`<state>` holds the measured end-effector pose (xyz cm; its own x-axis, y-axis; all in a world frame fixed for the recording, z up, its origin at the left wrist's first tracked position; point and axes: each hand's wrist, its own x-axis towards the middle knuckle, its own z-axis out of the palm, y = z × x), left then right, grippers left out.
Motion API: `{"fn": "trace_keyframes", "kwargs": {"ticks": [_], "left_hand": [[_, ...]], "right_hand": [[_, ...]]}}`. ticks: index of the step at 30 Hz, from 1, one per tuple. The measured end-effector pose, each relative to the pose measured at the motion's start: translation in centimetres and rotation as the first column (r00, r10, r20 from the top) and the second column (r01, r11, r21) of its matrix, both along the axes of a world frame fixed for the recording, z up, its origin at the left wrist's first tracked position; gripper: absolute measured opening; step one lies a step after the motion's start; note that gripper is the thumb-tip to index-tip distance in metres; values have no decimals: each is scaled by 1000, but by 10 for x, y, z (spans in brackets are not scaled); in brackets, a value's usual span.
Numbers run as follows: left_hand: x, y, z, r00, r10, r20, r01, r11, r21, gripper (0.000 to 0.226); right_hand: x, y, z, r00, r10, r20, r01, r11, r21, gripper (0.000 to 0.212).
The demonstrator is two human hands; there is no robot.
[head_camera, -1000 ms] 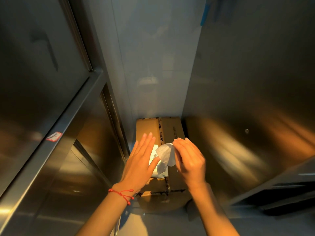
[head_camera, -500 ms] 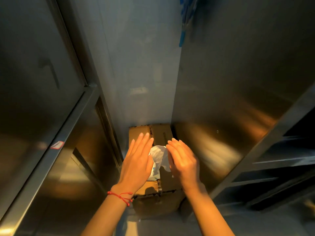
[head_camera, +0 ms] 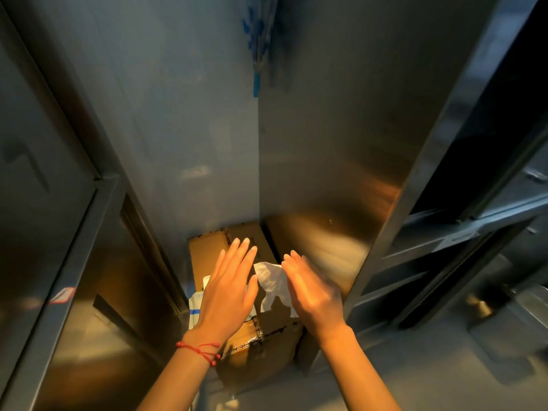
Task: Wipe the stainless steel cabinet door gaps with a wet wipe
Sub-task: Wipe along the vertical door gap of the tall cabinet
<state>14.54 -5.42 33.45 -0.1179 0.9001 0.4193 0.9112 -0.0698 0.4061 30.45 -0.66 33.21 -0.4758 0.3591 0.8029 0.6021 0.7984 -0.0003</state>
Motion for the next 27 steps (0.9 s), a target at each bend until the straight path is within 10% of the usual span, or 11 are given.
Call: {"fn": "trace_keyframes", "kwargs": {"ticks": [27], "left_hand": [[73,-42,-5,988,-142,-59,143,989,21,51]], "right_hand": [[80,-66,8,989,-140,-47,143,989,46,26]]}}
